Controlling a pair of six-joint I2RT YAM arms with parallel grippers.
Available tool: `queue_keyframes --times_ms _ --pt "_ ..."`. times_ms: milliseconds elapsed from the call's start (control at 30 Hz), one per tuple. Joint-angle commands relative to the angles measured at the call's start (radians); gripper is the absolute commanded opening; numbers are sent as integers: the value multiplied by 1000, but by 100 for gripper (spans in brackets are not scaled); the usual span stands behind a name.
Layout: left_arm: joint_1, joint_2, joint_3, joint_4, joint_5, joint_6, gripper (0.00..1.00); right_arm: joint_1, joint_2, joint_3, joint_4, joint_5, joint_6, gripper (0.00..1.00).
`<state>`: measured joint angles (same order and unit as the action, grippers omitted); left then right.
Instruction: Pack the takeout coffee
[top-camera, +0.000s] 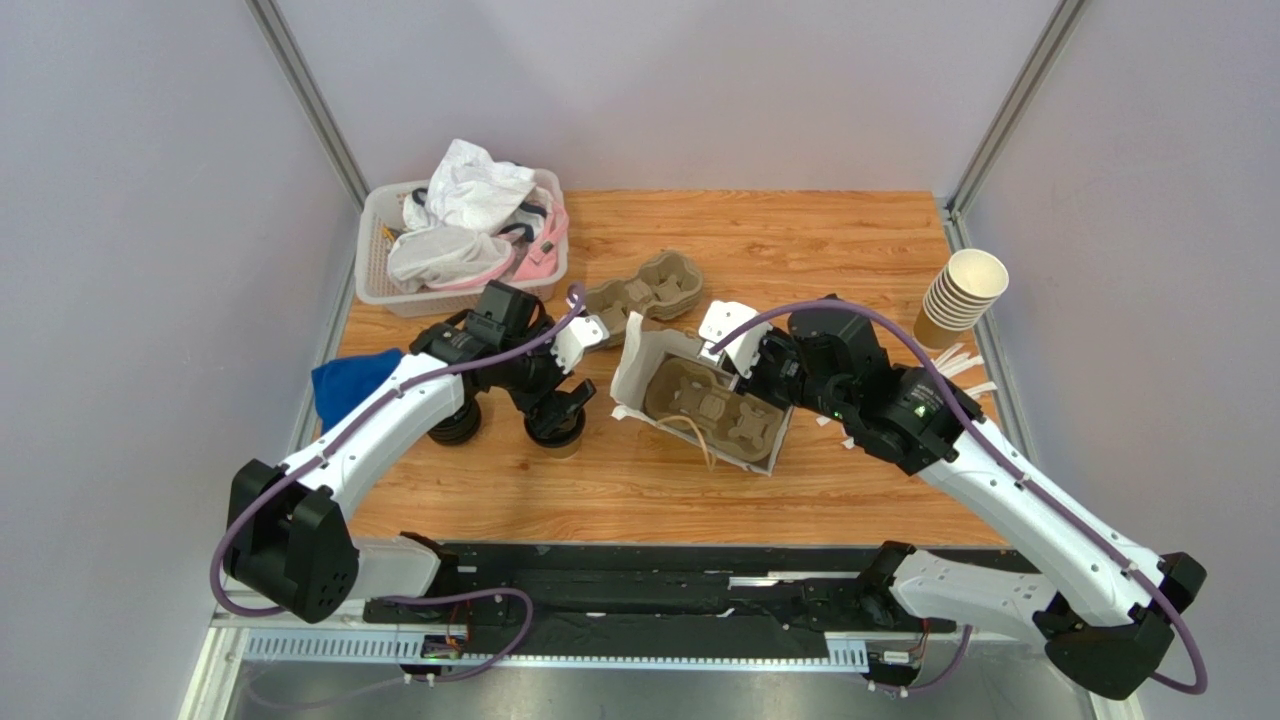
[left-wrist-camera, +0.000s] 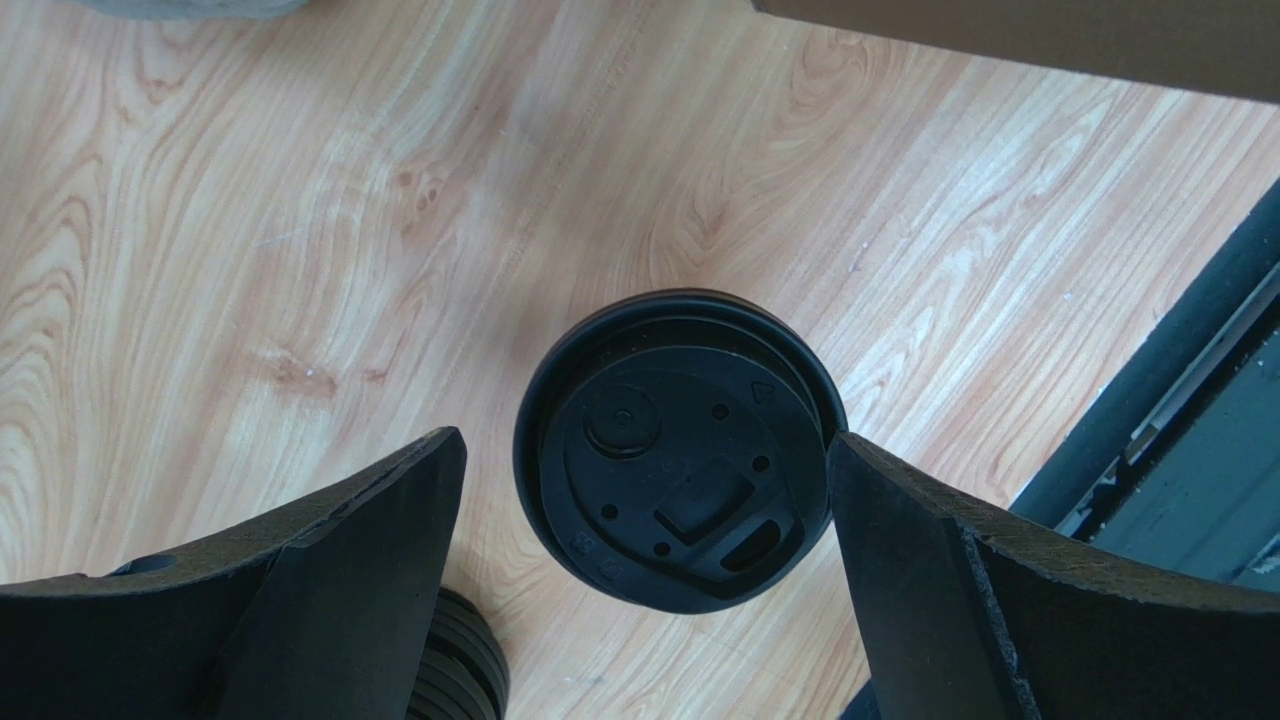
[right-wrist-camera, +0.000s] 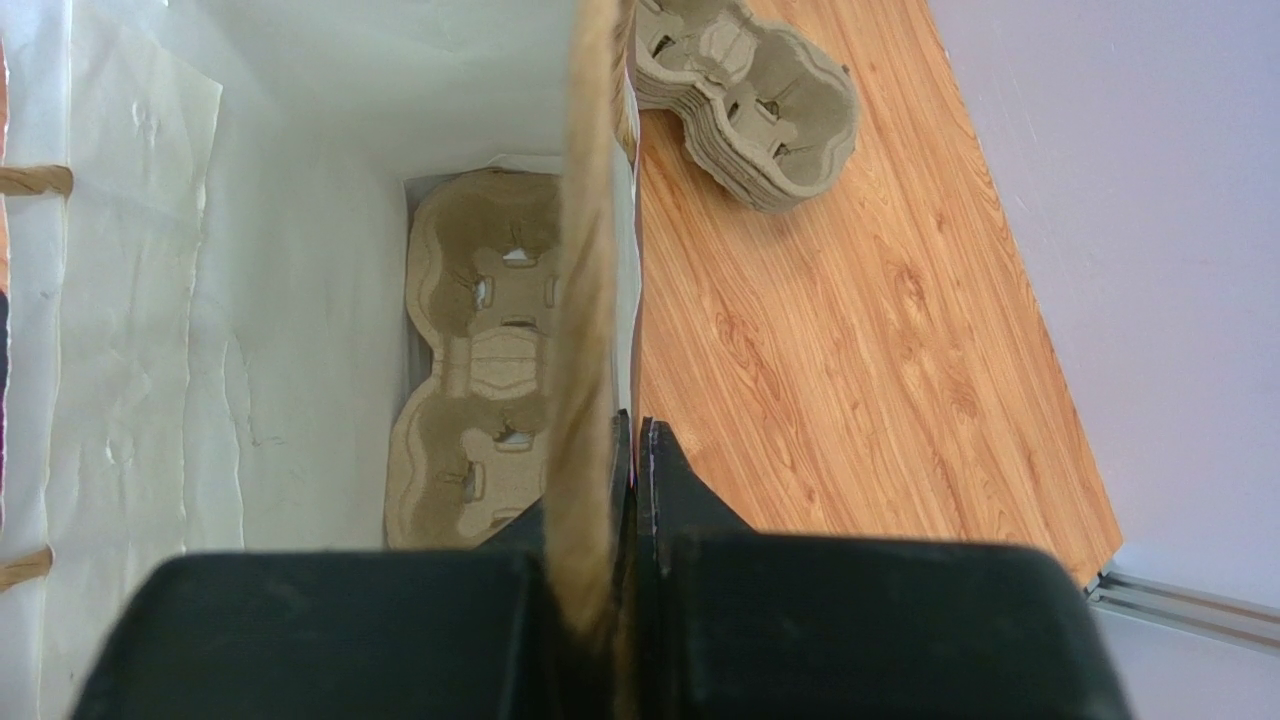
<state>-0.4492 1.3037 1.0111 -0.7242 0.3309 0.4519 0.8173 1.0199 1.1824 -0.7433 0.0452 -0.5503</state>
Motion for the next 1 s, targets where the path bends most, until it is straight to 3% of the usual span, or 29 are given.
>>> queue_keyframes --times_ms 0,433,800,833,967 --pt "3 -14 14 -17 19 -2 99 5 0 6 19 15 9 0" --pt "4 19 -52 42 -21 28 96 2 9 13 21 19 12 0" --pt "4 -61 -60 20 -26 30 67 3 20 26 36 27 26 0" --pt "4 -72 -48 16 -32 25 59 3 23 32 38 27 29 0" --pt "41 -150 15 -17 -10 -22 40 3 37 48 45 41 41 0"
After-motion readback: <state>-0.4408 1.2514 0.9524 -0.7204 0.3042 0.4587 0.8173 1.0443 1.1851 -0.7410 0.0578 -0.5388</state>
